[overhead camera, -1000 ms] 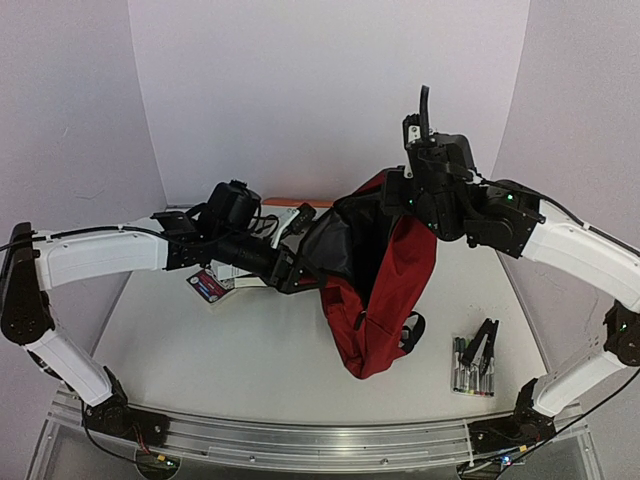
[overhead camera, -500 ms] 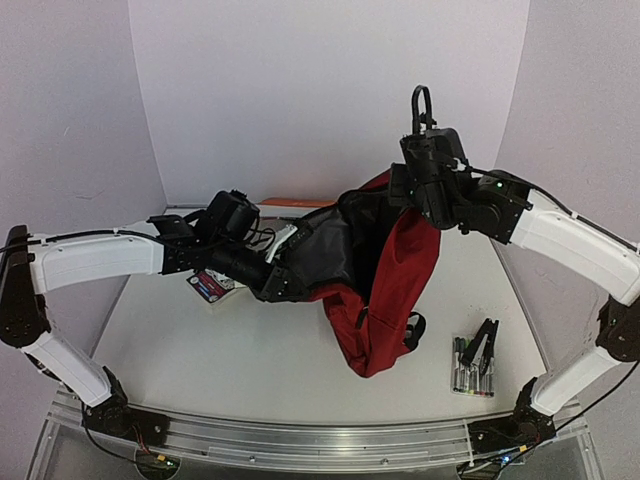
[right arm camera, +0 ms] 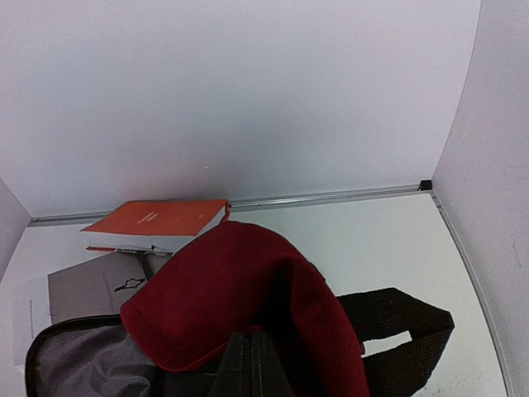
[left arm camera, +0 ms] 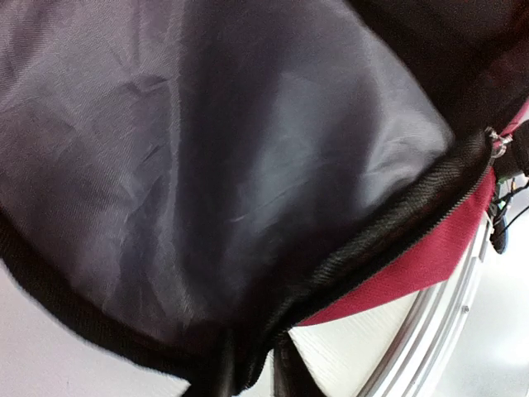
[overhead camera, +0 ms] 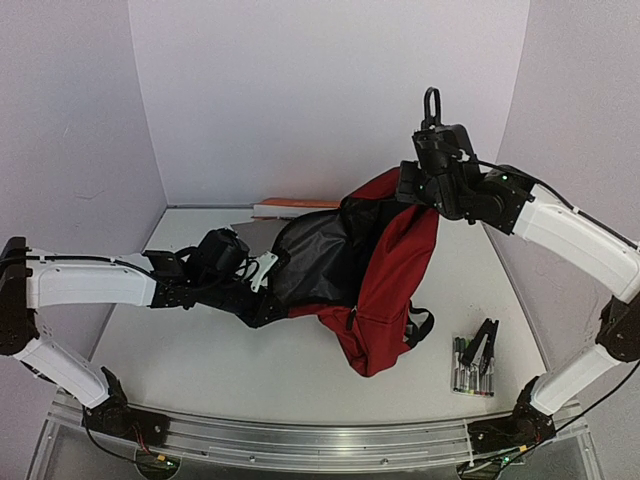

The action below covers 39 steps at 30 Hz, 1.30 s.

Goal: Pack the student bag
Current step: Unzip the student bag at the center of the board, then pick up the book from the center of the board.

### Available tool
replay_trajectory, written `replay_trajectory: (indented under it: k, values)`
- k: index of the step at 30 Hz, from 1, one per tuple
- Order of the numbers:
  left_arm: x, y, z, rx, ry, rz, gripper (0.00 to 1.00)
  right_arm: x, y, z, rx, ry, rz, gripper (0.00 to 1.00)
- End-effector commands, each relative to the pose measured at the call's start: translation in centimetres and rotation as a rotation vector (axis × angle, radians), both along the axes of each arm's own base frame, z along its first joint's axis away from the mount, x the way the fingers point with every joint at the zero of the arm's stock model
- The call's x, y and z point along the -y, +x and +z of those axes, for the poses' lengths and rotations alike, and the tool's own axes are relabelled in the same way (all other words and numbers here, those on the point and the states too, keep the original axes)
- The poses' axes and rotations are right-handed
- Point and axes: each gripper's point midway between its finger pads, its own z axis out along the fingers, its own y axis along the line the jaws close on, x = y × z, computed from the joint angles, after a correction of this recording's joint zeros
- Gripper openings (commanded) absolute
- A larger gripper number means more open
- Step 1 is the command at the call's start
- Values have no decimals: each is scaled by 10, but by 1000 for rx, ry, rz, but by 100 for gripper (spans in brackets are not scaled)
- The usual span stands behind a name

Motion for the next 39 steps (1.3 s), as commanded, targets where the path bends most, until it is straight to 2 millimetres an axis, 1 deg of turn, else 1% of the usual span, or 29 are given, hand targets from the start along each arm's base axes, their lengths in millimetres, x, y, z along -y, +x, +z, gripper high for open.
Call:
replay_trajectory:
  k: [1, 4, 6, 7, 9, 10, 12, 14, 16, 18, 21, 24, 26, 28, 31, 36, 39]
  values:
    - [16, 16, 31, 17, -95, 60, 32, -11, -18, 23, 16, 81, 161, 0]
    - [24, 15, 72, 24, -206, 57, 61, -14, -28, 30, 23, 110, 224, 0]
    - [22, 13, 100, 35, -271, 62, 74, -12, -33, 36, 31, 123, 242, 0]
    - [18, 14, 114, 36, -301, 77, 80, -12, -35, 38, 35, 127, 251, 0]
    - [6, 21, 134, -1, -359, 109, 87, -12, -38, 41, 41, 132, 269, 0]
    - [-1, 25, 140, -45, -388, 123, 88, -13, -39, 42, 44, 133, 278, 0]
    - [-28, 51, 145, -107, -436, 212, 89, -14, -39, 42, 48, 137, 284, 0]
    - [-48, 70, 140, -138, -455, 292, 94, -16, -39, 40, 46, 137, 290, 0]
    - [-71, 94, 127, -179, -461, 379, 96, -17, -39, 39, 45, 139, 296, 0]
    - [-89, 113, 115, -252, -505, 426, 94, -19, -39, 39, 44, 141, 304, 0]
    - [-113, 143, 100, -338, -634, 492, 90, -20, -39, 39, 45, 145, 308, 0]
    - [-137, 170, 82, -368, -705, 596, 90, -21, -40, 43, 49, 155, 316, 0]
    - [-151, 183, 68, -364, -701, 675, 91, -22, -41, 45, 54, 162, 324, 0]
    - [-163, 193, 53, -360, -688, 742, 92, -22, -41, 47, 57, 164, 329, 0]
    - [-172, 199, 37, -363, -664, 803, 92, -23, -42, 49, 60, 167, 335, 0]
    - [-191, 197, 11, -353, -608, 912, 96, -23, -41, 46, 56, 162, 333, 0]
    - [-194, 197, -1, -378, -599, 925, 97, -25, -39, 43, 52, 155, 333, 0]
